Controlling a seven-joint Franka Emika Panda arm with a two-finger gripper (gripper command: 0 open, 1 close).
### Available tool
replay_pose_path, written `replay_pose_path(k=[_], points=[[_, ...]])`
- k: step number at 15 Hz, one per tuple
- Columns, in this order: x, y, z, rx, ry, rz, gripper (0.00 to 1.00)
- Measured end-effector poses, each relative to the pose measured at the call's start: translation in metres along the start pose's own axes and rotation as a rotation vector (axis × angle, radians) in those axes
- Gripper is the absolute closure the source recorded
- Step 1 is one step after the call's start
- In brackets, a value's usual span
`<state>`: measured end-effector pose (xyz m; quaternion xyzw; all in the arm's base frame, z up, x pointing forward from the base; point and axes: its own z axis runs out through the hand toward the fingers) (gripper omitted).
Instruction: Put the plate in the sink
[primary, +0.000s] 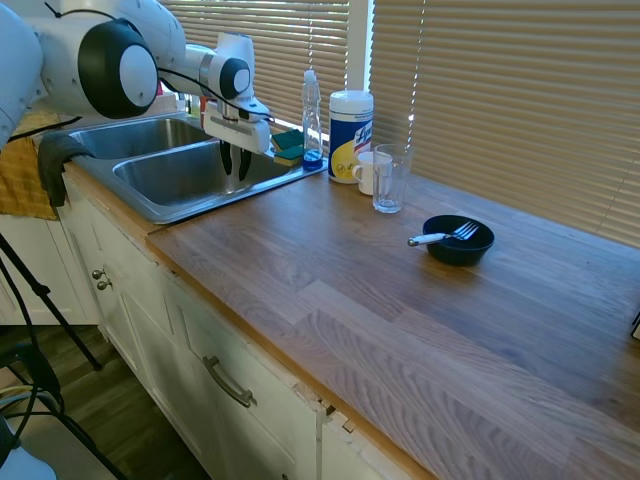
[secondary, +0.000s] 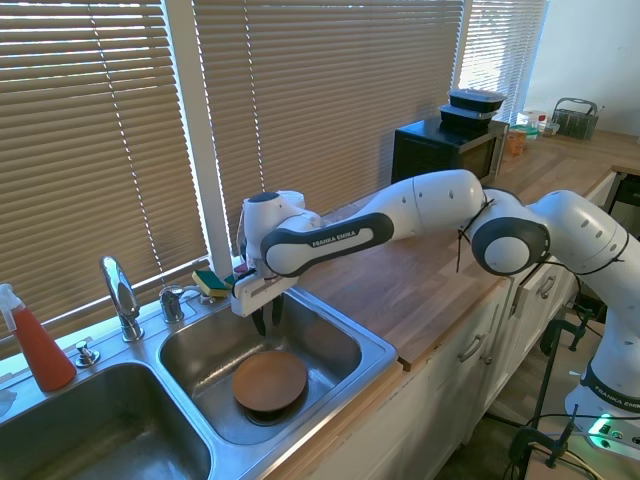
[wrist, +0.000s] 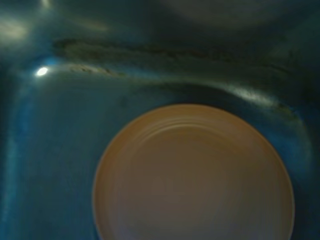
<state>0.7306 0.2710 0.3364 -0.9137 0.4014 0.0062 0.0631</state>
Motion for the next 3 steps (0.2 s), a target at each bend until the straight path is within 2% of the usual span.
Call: replay_pose_path(k=[3], points=[[-0.028,0.003,-0.046,0.044,0.019,0.023,0.0]])
